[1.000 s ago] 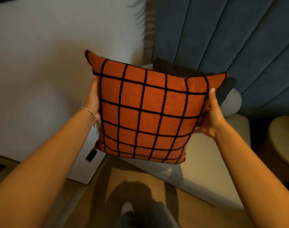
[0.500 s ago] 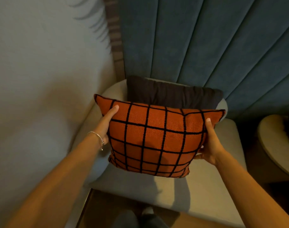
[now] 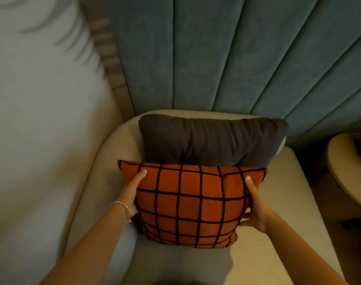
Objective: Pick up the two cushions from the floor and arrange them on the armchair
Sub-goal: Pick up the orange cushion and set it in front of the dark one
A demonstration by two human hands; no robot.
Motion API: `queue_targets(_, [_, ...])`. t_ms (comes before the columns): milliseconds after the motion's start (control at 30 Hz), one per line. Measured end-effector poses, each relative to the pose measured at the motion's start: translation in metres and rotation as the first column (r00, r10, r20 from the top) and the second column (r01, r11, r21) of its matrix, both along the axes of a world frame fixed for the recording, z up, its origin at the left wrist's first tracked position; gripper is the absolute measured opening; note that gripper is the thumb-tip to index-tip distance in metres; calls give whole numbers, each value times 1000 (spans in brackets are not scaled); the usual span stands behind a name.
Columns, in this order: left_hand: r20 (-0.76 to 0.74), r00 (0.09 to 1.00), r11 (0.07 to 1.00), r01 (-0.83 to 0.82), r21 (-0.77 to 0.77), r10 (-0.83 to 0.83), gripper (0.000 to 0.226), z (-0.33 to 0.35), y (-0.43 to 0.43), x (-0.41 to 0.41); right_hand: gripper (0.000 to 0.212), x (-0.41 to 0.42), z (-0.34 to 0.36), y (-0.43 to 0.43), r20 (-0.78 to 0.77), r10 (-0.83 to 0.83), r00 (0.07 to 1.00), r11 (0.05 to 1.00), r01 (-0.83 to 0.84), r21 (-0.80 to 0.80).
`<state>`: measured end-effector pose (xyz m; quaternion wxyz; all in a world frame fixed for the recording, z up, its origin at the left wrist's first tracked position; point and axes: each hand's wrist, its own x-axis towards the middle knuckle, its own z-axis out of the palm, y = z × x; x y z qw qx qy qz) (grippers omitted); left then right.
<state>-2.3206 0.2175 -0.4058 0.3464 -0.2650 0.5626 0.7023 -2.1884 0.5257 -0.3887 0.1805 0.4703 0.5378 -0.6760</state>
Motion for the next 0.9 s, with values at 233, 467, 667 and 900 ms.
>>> queue_targets(233, [59,998,997,3,-81,2,105,-45,9,-45,116,-41,-35,4,108,-48,993,998,51,-28])
queue_targets(467, [53,998,983,53,-175,-44,93,-57,11,-71,111,-59,-42,4,149,9,989,998,-17,55])
queue_targets(667, [-10,997,950,76,-304,-83,82,-62,12,-64,110,-62,-52,2,178,-34,984,995,16,101])
queue_targets(900, [-2,995,939,91,-331,-97,82,-47,3,-63,80,-55,-41,7,5,-72,997,934,65,351])
